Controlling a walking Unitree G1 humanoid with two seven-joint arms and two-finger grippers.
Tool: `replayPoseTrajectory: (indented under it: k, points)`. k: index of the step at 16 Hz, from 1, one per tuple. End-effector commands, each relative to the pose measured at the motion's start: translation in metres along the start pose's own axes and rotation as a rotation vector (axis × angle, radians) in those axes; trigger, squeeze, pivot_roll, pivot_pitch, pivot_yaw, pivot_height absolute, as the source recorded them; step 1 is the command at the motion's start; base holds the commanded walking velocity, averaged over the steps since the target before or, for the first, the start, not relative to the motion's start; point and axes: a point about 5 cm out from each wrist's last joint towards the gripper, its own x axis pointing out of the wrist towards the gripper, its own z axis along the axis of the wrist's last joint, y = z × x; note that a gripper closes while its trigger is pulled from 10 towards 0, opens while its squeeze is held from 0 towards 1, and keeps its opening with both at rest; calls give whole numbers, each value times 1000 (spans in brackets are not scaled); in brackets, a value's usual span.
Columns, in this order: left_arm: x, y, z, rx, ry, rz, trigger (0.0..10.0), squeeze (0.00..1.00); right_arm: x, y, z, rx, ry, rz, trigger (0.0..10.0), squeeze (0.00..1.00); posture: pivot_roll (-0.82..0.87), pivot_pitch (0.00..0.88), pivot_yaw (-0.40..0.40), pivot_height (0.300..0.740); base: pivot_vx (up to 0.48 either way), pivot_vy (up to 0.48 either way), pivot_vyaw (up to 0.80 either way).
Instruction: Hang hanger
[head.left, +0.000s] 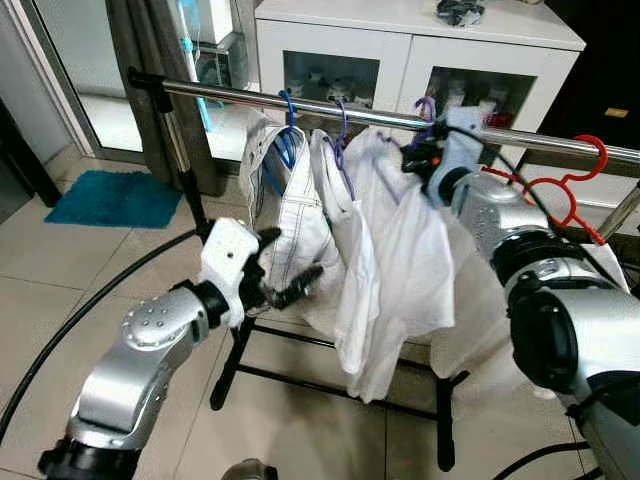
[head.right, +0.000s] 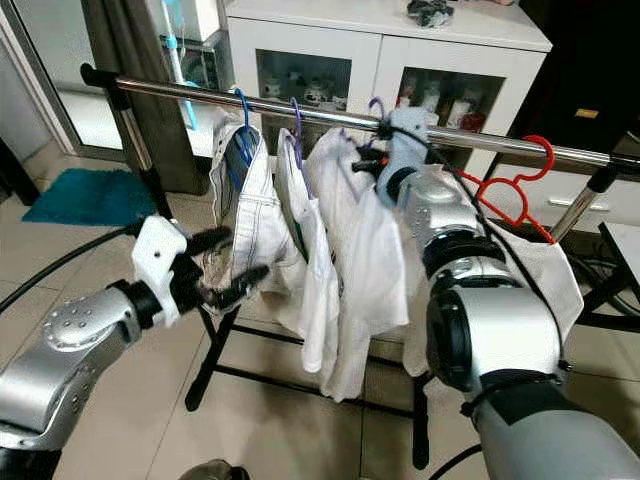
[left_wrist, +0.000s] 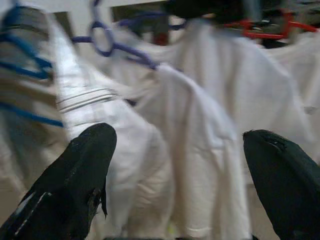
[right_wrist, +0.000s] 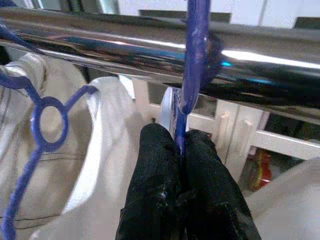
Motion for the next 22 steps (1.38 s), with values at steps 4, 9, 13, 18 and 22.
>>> replayPoseTrajectory:
  k: [4, 9, 13, 18, 22]
  points:
    - [5, 5, -9, -66, 18, 175, 10000, 0, -12, -10, 14, -80, -159, 51, 0, 0, -17, 0, -21, 740, 0, 0, 0]
    - [5, 10, -11, -1, 6, 258, 10000, 0, -49, -3, -17, -83, -262, 91, 0, 0, -29, 0, -13, 740, 0, 0, 0]
    - [9, 8, -14, 19, 12, 272, 10000, 0, -82, 5, -54, -105, -215, 29, 0, 0, -46, 0, -9, 740, 0, 0, 0]
    - [11, 2, -23, 30, 42, 246, 10000, 0, -114, 11, -104, 8, -88, -181, 0, 0, -55, 0, -15, 740, 0, 0, 0]
    - [11, 1, -25, 35, 53, 235, 10000, 0, -125, 18, -115, 40, -54, -222, 0, 0, -60, 0, -5, 740, 0, 0, 0]
